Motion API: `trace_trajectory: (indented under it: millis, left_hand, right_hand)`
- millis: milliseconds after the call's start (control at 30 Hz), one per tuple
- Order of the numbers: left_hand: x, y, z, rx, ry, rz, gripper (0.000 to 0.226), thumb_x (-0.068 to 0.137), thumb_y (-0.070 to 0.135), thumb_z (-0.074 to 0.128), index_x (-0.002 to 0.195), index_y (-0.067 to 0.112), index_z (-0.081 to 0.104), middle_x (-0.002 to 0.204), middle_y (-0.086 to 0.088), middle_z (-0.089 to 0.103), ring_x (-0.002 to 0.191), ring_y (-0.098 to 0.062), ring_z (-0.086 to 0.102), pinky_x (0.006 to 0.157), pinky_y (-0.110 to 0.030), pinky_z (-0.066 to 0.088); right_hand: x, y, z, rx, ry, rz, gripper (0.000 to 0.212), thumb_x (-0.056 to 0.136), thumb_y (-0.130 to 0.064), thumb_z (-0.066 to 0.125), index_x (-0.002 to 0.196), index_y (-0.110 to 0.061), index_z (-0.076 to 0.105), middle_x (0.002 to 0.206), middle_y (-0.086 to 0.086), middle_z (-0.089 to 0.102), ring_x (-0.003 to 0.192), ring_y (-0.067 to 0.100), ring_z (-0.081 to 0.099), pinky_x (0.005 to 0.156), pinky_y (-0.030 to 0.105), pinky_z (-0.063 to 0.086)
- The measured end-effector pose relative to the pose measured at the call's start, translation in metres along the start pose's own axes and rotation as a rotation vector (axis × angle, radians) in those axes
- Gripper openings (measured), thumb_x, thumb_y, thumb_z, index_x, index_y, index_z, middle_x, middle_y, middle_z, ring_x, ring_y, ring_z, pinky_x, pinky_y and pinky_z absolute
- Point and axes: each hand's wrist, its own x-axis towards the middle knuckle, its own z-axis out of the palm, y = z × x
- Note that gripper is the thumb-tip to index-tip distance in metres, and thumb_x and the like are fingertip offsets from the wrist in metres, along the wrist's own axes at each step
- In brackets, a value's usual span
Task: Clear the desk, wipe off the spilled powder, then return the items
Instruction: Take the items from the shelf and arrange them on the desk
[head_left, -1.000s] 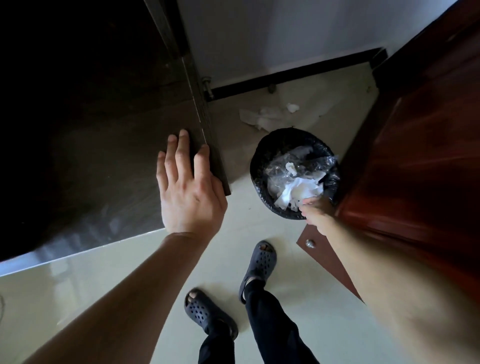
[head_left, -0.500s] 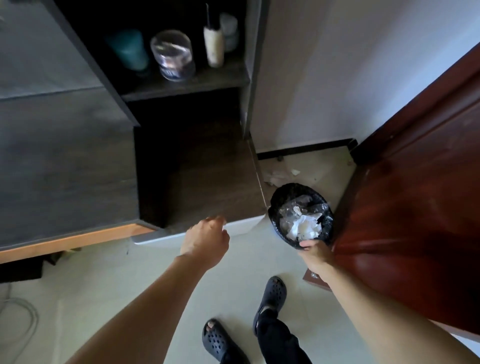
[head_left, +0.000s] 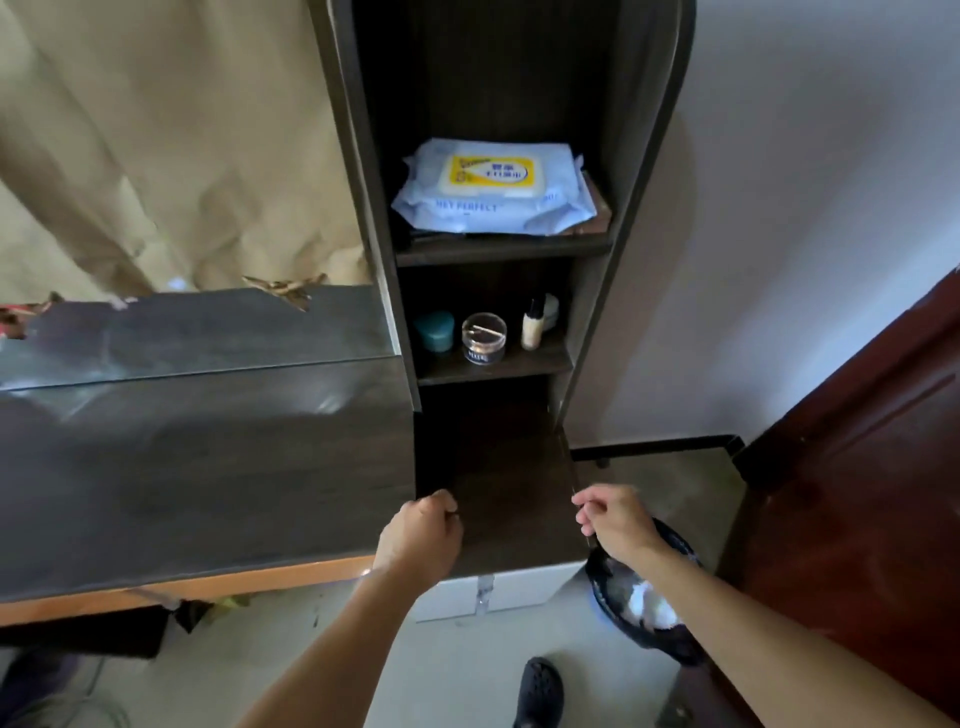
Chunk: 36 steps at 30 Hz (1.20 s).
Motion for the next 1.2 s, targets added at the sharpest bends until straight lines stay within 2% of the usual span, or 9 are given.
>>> trace_trajectory:
  millis: [100, 200, 267, 367, 500, 733, 933, 1067, 1200]
  left_hand:
    - [0.016, 0.005, -0.021, -0.007, 0.028, 0.013, 0.029, 0.091, 0.028, 0.046, 0.116, 0.023, 0.06, 0.103, -0.004, 0.068, 0.095, -0.028, 0.063, 0.079, -0.032, 0.051]
    - [0.041, 0.015, -0.04, -0.004, 0.048, 0.038, 0.029, 0.092, 0.029, 0.046, 0.117, 0.024, 0.06, 0.103, -0.002, 0.069, 0.096, -0.027, 0.063, 0.079, -0.032, 0.051]
    - [0.06, 0.023, -0.05, 0.002, 0.069, 0.054, 0.03, 0.092, 0.028, 0.047, 0.118, 0.023, 0.06, 0.105, -0.002, 0.069, 0.1, -0.026, 0.061, 0.08, -0.032, 0.05]
    - [0.088, 0.036, -0.062, 0.013, 0.101, 0.072, 0.031, 0.093, 0.026, 0.047, 0.121, 0.021, 0.059, 0.111, -0.002, 0.067, 0.104, -0.026, 0.06, 0.082, -0.032, 0.049]
    - [0.119, 0.046, -0.069, 0.049, 0.139, 0.103, 0.032, 0.093, 0.026, 0.047, 0.123, 0.021, 0.058, 0.118, 0.001, 0.064, 0.107, -0.024, 0.059, 0.084, -0.031, 0.048]
    - [0.163, 0.049, -0.075, 0.149, 0.147, 0.163, 0.031, 0.091, 0.024, 0.049, 0.12, 0.019, 0.057, 0.119, 0.0, 0.053, 0.111, -0.023, 0.053, 0.084, -0.036, 0.048]
    - [0.207, 0.066, -0.075, 0.302, 0.138, 0.279, 0.057, 0.08, 0.029, 0.06, 0.134, 0.018, 0.044, 0.128, -0.007, 0.045, 0.118, -0.028, 0.047, 0.093, -0.036, 0.044]
    - [0.236, 0.073, -0.065, 0.422, 0.029, 0.293, 0.082, 0.076, 0.045, 0.067, 0.144, 0.027, 0.024, 0.141, -0.003, 0.032, 0.128, -0.025, 0.036, 0.099, -0.037, 0.04]
    - [0.257, 0.077, -0.049, 0.526, 0.059, 0.341, 0.078, 0.077, 0.047, 0.066, 0.142, 0.029, 0.028, 0.146, -0.003, 0.034, 0.131, -0.026, 0.038, 0.109, -0.036, 0.029]
  right_hand:
    - [0.022, -0.04, -0.011, 0.019, 0.056, -0.084, 0.03, 0.088, 0.004, 0.05, 0.081, -0.022, 0.063, 0.067, 0.0, 0.065, 0.055, 0.016, 0.058, 0.063, 0.031, 0.05]
    - [0.051, -0.081, -0.019, -0.011, 0.15, -0.163, 0.014, 0.085, -0.014, 0.066, 0.099, -0.017, 0.067, 0.074, -0.003, 0.066, 0.068, 0.015, 0.062, 0.065, 0.026, 0.045]
    - [0.074, -0.108, -0.024, -0.035, 0.177, -0.17, 0.03, 0.086, -0.021, 0.067, 0.115, -0.016, 0.062, 0.092, -0.002, 0.065, 0.076, 0.013, 0.058, 0.068, 0.022, 0.039]
    - [0.115, -0.139, -0.023, -0.048, 0.258, -0.149, 0.053, 0.085, -0.026, 0.067, 0.133, -0.016, 0.048, 0.12, 0.003, 0.057, 0.087, 0.018, 0.061, 0.079, 0.03, 0.046]
    - [0.163, -0.168, -0.019, -0.081, 0.341, -0.121, 0.072, 0.08, -0.036, 0.07, 0.14, -0.014, 0.037, 0.135, 0.012, 0.046, 0.112, 0.033, 0.056, 0.091, 0.04, 0.047]
    - [0.199, -0.181, -0.016, -0.21, 0.309, 0.018, 0.04, 0.083, -0.046, 0.062, 0.106, -0.014, 0.056, 0.116, 0.011, 0.059, 0.105, 0.032, 0.06, 0.079, 0.036, 0.048]
    - [0.185, -0.155, -0.014, -0.128, 0.332, -0.117, 0.037, 0.086, -0.043, 0.062, 0.108, -0.013, 0.057, 0.096, 0.009, 0.069, 0.091, 0.032, 0.066, 0.076, 0.038, 0.052]
    - [0.163, -0.126, -0.019, -0.053, 0.302, -0.164, 0.042, 0.082, -0.054, 0.057, 0.104, -0.019, 0.061, 0.085, -0.002, 0.069, 0.081, 0.018, 0.067, 0.071, 0.035, 0.053]
    - [0.149, -0.102, -0.028, 0.041, 0.3, -0.124, 0.028, 0.079, -0.05, 0.063, 0.098, -0.029, 0.062, 0.077, -0.011, 0.067, 0.074, 0.008, 0.065, 0.066, 0.031, 0.052]
